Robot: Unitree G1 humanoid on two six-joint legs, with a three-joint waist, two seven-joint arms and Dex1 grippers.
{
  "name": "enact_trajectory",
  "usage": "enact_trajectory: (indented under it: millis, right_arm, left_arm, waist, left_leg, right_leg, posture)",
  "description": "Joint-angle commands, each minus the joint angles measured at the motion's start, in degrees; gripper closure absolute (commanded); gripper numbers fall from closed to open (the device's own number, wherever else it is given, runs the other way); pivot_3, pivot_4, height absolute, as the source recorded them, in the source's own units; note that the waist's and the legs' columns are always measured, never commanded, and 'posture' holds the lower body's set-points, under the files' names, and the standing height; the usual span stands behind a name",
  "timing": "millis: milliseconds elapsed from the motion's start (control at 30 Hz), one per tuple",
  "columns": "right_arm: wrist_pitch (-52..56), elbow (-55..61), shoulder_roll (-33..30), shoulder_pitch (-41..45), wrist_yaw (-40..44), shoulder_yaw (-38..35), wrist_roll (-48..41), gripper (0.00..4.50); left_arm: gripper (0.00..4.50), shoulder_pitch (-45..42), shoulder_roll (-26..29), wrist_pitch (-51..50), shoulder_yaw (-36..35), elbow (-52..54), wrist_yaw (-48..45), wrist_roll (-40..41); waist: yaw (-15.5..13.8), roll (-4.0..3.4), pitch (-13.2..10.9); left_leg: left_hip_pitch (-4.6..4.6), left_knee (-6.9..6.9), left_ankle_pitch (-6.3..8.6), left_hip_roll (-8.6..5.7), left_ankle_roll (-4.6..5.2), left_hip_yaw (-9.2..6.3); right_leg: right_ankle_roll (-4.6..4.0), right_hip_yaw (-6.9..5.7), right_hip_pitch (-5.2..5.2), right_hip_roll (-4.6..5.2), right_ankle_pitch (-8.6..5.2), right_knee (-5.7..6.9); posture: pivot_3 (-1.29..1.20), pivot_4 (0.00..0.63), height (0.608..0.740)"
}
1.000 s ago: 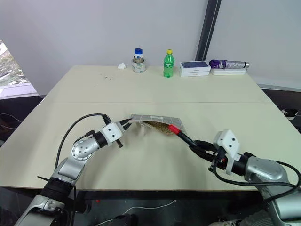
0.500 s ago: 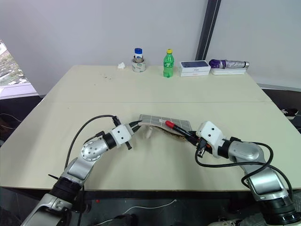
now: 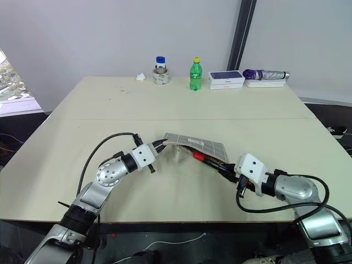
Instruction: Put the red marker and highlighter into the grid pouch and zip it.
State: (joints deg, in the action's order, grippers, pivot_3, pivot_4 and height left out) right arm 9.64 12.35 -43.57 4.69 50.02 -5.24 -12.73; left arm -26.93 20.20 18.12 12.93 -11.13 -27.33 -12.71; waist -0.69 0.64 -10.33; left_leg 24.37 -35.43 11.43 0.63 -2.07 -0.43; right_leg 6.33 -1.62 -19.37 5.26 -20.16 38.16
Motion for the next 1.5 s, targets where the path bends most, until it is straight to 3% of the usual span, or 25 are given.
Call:
enact_trajectory:
  millis: [33, 200, 367, 500, 700, 833, 967, 1067, 1233, 1500]
  right_arm:
    - [-0.75, 1.18, 0.54, 0.76, -0.9, -1.37, -0.85, 4.11]
    - [0.85, 2.36, 1.77, 4.01, -2.93, 1.88, 1.52, 4.11]
    - [0.56, 1.56, 5.55, 10.46, -8.9, 10.46, 11.92, 4.11]
    - [-7.24, -2.74, 3.87, 13.83, -11.25, 16.32, 22.63, 4.11]
    - [-14.62, -5.12, 3.69, 15.62, -10.68, 18.17, 25.56, 4.11]
    - [-19.15, -8.38, 1.9, 16.61, -11.09, 17.6, 27.93, 2.14]
    - [-22.69, -5.81, 0.03, 12.27, -7.66, 15.07, 22.08, 0.12]
    - [-26.11, -3.44, -0.47, 9.4, -6.63, 13.47, 18.23, 0.12]
    - [-16.52, 6.54, 3.13, 5.45, -2.71, 9.73, -1.05, 0.12]
    - [-2.33, 3.18, 10.78, 2.11, -3.56, 16.3, -2.89, 0.12]
  left_arm:
    - [4.5, -0.74, -0.15, 0.56, 0.38, 0.96, 0.05, -0.05]
    - [4.5, -0.9, -0.16, 0.91, 0.73, 1.04, -0.62, 0.04]
    - [4.5, -1.22, -0.67, 1.32, 1.34, 1.21, -1.32, 0.37]
    - [4.5, -1.05, -0.13, 1.39, 1.03, 1.33, -1.44, 0.53]
    - [4.5, -0.57, 1.24, 1.31, 0.58, 1.55, -1.93, 0.92]
    - [4.5, -0.9, 1.43, 1.17, 0.21, 1.22, -1.75, 0.87]
    - [4.5, 0.18, 1.11, 1.29, 1.35, 2.3, -2.06, 0.34]
    - [4.5, 0.94, 0.51, 0.9, 1.69, 2.97, -1.84, 0.24]
    - [4.5, 1.48, 0.29, 0.49, 2.11, 3.08, -2.49, 0.14]
    - [4.5, 1.77, -0.58, 0.07, 4.37, 3.01, -2.54, -1.88]
  waist:
    - [-0.05, 0.0, 0.0]
    - [-0.01, 0.0, 0.0]
    - [0.2, 0.0, 0.0]
    - [-0.13, 0.0, 0.0]
    - [0.06, 0.0, 0.0]
    - [0.03, 0.0, 0.0]
    - [-0.12, 0.0, 0.0]
    - [0.0, 0.0, 0.0]
    - [0.22, -0.01, 0.0]
    - [-0.04, 0.01, 0.01]
  left_leg:
    - [0.0, 0.0, 0.0, 0.0, 0.0, 0.0]
    - [0.0, -0.01, 0.0, -0.01, 0.0, 0.0]
    - [0.0, 0.02, -0.01, 0.02, -0.02, 0.0]
    - [0.05, 0.0, -0.03, -0.01, -0.05, 0.0]
    - [0.04, 0.01, -0.02, -0.01, -0.03, 0.0]
    - [0.04, 0.0, -0.02, -0.01, -0.03, 0.01]
    - [0.04, -0.01, -0.01, -0.01, -0.02, 0.0]
    - [0.04, -0.01, -0.01, -0.01, -0.02, 0.01]
    - [-0.01, -0.02, -0.02, 0.1, -0.03, -0.01]
    - [0.0, -0.1, 0.0, 0.08, -0.01, -0.04]
  right_leg:
    - [0.0, 0.0, 0.01, 0.0, 0.0, -0.01]
    - [0.0, 0.0, 0.02, 0.01, 0.0, -0.01]
    - [0.0, 0.01, -0.04, -0.04, 0.0, 0.01]
    - [0.0, 0.02, -0.07, -0.02, 0.0, -0.01]
    - [0.0, 0.02, -0.07, -0.03, 0.0, 0.0]
    - [0.0, 0.02, -0.06, -0.02, 0.0, 0.0]
    - [0.0, 0.02, -0.05, -0.01, 0.0, -0.01]
    - [0.0, 0.01, -0.02, 0.0, 0.0, -0.04]
    - [-0.02, 0.02, 0.01, -0.08, 0.01, 0.01]
    - [-0.02, 0.01, 0.07, -0.05, 0.01, 0.0]
  posture:
    - [0.0, 0.15, 0.74]
    - [0.0, 0.15, 0.74]
    - [0.0, 0.15, 0.74]
    - [0.0, 0.15, 0.74]
    - [0.0, 0.15, 0.74]
    - [0.0, 0.15, 0.74]
    - [0.0, 0.15, 0.74]
    - [0.0, 0.15, 0.74]
    - [0.0, 0.15, 0.74]
    - [0.0, 0.15, 0.74]
